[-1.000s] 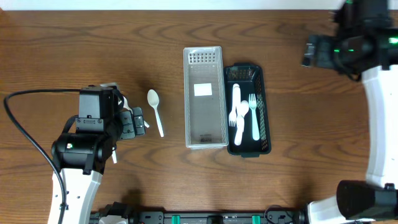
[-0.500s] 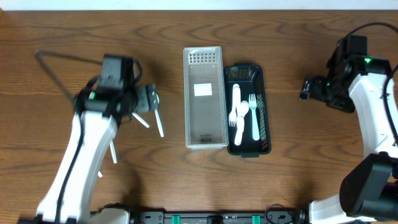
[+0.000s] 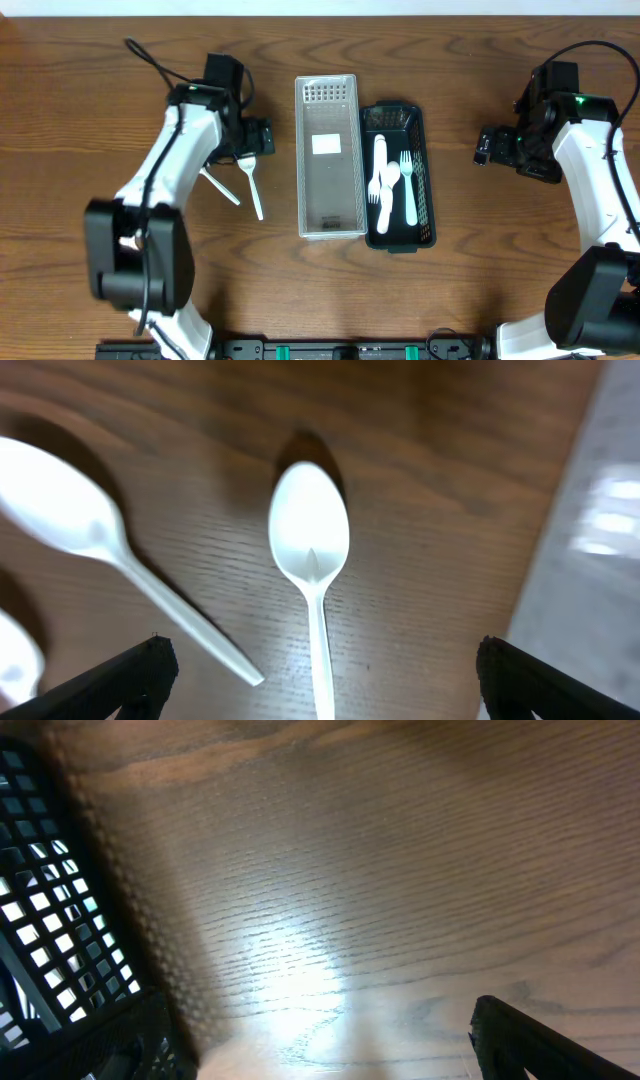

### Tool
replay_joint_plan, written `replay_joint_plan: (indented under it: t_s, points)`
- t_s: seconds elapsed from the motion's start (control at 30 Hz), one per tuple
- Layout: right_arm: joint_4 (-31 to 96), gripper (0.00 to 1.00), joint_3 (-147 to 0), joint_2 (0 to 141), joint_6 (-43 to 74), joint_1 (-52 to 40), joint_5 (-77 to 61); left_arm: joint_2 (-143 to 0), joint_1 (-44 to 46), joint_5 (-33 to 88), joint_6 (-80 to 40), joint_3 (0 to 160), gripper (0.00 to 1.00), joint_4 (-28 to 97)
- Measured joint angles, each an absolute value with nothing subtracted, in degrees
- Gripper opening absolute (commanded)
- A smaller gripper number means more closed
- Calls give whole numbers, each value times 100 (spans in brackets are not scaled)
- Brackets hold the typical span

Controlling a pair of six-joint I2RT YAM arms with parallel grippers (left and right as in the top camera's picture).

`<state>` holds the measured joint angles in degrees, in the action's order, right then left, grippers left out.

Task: Pack container
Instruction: 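Move the left gripper over a white spoon and lower it, then close the left gripper on the white spoon handle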

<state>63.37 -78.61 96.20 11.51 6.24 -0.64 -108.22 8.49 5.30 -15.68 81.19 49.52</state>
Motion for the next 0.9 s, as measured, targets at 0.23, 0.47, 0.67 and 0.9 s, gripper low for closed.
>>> replay_joint_plan:
  t_s: [0.23, 0.47, 0.67, 0.9]
  points:
    - [6337, 99, -7861, 9620, 1151, 624, -64, -11454, 849, 628, -1634, 8119, 98, 4965]
    - [6337, 99, -7861, 9620, 1151, 624, -64, -11561, 849, 674, -1680, 8093, 98, 4967]
    - [6353, 99, -7861, 9620, 1151, 624, -64, -11561, 849, 701, -1697, 7990, 98, 4945]
    - [6379, 99, -7861, 9620, 1151, 624, -64, -11563, 849, 716, -1697, 7710, 98, 4779]
